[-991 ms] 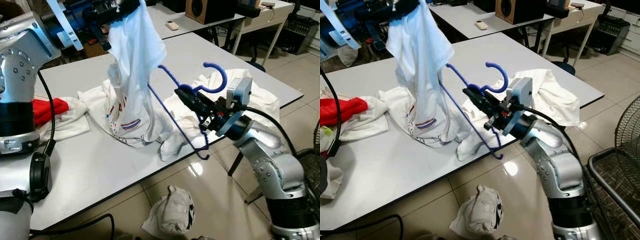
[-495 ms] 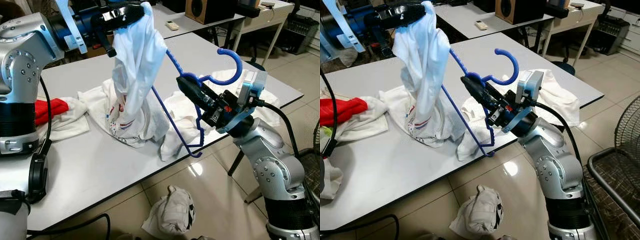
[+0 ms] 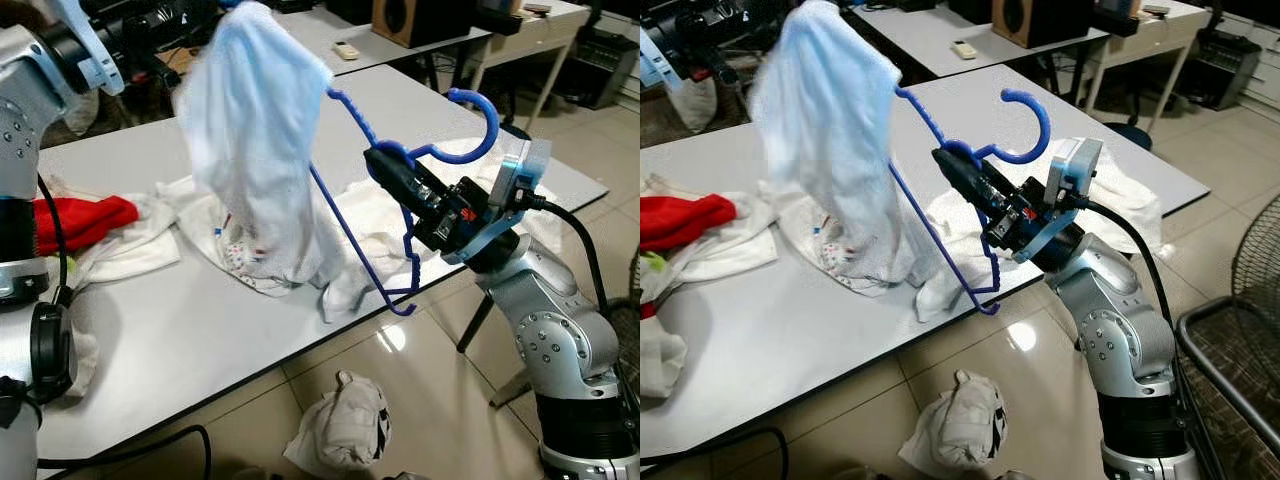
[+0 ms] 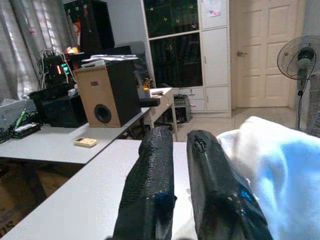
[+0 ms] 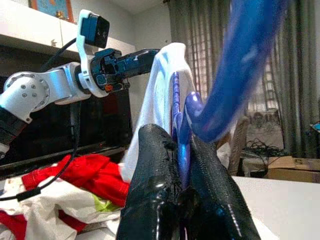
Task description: Hang hanger
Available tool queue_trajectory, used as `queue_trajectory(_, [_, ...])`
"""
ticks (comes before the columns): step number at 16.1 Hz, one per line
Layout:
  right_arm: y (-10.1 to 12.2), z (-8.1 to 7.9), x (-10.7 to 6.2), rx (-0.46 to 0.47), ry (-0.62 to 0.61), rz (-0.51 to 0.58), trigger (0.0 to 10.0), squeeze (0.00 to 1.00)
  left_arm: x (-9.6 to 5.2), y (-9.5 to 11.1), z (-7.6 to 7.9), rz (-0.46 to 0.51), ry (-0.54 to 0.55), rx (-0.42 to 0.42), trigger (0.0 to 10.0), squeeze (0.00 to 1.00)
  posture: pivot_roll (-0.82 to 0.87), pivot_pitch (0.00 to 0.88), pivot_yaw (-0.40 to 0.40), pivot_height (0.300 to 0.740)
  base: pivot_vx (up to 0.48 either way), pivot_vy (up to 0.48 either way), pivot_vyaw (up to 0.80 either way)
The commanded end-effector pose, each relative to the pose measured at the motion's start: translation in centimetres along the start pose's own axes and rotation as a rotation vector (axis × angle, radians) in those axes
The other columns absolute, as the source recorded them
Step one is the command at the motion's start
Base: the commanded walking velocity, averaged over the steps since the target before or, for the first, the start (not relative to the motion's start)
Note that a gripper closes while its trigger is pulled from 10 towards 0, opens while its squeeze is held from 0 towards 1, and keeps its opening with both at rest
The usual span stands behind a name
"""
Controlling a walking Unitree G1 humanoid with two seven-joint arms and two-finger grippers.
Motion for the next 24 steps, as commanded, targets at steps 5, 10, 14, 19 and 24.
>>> queue_trajectory(5, [0.9, -0.2, -0.6, -0.015, 0.028, 0.007, 10.0, 0.0, -0.8, 0.0, 0.1, -0.021, -0.056, 0.051, 10.0, 1.0, -0.09, 0.0, 0.06, 0.74, 0.0, 0.0, 0.0])
queue_trajectory(10, [0.4, 0.0, -1.5, -0.088, 0.153, -0.143, 10.0, 0.0, -0.7, 0.8, 3.0, -0.105, -0.412, 0.18, 10.0, 1.0, -0.09, 0.0, 0.051, 0.74, 0.0, 0.0, 0.0])
queue_trajectory(14, [0.6, 0.5, -2.7, -0.163, 0.233, -0.27, 10.0, 0.0, -1.1, 0.2, 4.8, -0.214, -0.618, 0.205, 10.0, 0.0, -0.1, 0.0, 0.05, 0.74, 0.0, 0.0, 0.0])
queue_trajectory(19, [0.9, -0.1, -3.6, -0.191, 0.397, -0.367, 10.0, 0.0, -2.0, -4.4, 6.3, -0.476, -0.819, 0.177, 10.0, 0.0, -0.1, 0.0, 0.04, 0.74, 0.0, 0.0, 0.0])
queue_trajectory(24, [1.0, -0.6, -3.6, -0.214, 0.492, -0.399, 10.0, 0.0, -1.3, -6.5, 6.7, -0.546, -0.851, 0.183, 10.0, 0.0, -0.1, 0.0, 0.045, 0.74, 0.0, 0.0, 0.0])
Point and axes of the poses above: a point about 5 cm out from each wrist's last joint towards the gripper, its own x axis pointing out of the wrist towards the gripper, its own y axis along the axis of the wrist's last joint, z = x × y, the point moved 3 cm from there along x, pointing out of the wrist towards the gripper, and after that the axes turned 11 degrees about -x, right-handed, at the moved point
